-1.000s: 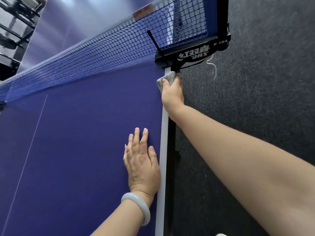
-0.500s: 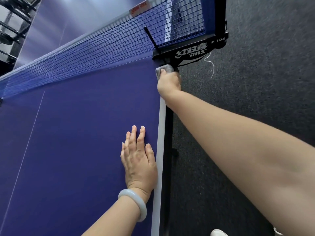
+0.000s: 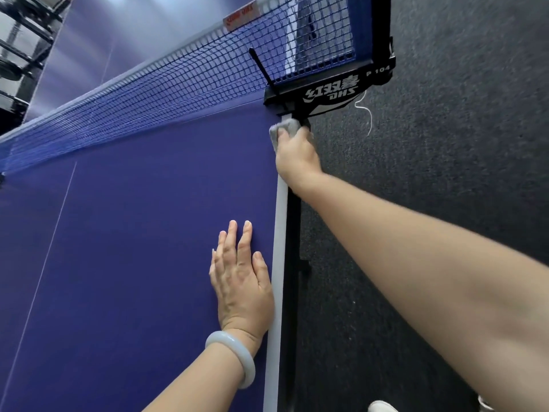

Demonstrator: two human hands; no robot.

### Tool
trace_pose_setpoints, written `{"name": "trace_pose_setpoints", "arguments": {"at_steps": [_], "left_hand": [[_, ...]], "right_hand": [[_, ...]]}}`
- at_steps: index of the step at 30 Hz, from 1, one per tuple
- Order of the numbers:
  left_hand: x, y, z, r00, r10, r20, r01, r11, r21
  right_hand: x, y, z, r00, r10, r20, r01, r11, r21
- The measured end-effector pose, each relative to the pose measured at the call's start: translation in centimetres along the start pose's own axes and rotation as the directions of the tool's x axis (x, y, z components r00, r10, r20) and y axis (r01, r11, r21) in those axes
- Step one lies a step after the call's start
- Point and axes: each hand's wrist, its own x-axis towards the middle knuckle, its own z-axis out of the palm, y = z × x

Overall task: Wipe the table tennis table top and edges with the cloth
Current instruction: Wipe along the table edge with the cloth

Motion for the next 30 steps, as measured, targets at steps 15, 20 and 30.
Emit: {"name": "trace_pose_setpoints", "arguments": {"at_steps": [15,20,30], "left_hand": [[0.0,0.0,-0.2,1.0,0.003,0.018,-0.003,1.0,-0.005],[0.0,-0.1,-0.2,1.0,0.011,0.002,-0.011,1.0,-0.028],[-0.1,-0.1,-0.3,1.0,0.015,0.012,-0.015,0.999,-0.046]], "right_hand": [[-3.6,3.8,1.7,0.994,-0.106,-0.016,0.104,0.904,0.414],[-10.9,8.1,2.7,0.955,-0.29,-0.057,0.279,0.821,0.498],[-7.0,6.1,3.1,0.971,-0.225,-0.085,0.24,0.882,0.405]]}}
